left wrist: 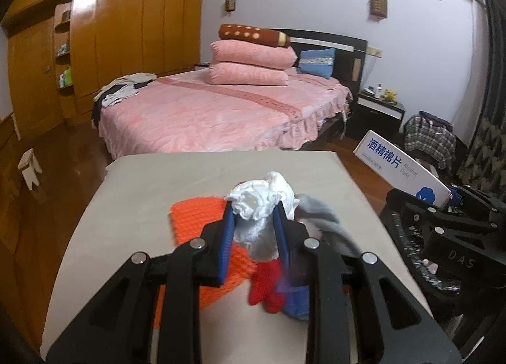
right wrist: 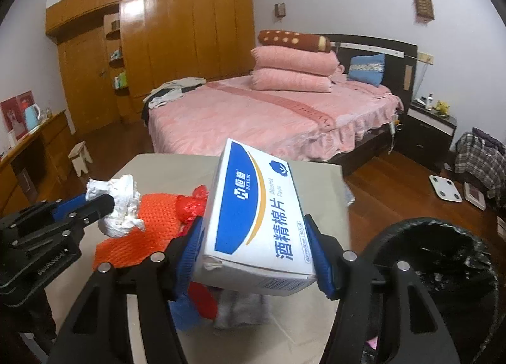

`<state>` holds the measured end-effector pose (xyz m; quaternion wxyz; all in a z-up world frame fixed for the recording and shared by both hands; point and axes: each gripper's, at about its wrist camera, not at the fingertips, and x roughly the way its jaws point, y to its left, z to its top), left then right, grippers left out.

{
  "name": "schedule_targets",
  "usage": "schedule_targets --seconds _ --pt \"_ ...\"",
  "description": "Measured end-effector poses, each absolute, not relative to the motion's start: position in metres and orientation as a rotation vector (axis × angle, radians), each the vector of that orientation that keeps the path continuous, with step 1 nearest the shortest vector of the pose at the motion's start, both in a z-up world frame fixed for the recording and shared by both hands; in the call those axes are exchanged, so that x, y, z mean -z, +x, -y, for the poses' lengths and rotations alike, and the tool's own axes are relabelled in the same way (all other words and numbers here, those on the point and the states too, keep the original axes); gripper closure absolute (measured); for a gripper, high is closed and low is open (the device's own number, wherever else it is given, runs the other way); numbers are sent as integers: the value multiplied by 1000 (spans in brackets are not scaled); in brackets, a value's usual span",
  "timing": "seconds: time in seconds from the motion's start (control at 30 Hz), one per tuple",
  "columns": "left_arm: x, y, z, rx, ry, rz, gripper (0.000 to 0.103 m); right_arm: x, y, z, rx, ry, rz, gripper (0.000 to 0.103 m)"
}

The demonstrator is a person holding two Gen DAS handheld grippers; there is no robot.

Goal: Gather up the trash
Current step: 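Drop the box into the bin with the right gripper while the left drops the tissue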

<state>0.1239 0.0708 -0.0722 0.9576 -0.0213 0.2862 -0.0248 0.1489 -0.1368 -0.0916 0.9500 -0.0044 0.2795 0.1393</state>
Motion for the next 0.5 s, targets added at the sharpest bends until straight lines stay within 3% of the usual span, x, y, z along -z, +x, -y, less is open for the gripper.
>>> schedule_targets --seconds 0.5 --pt "66 126 20 232 -5 -566 79 82 119 230 -104 26 -542 42"
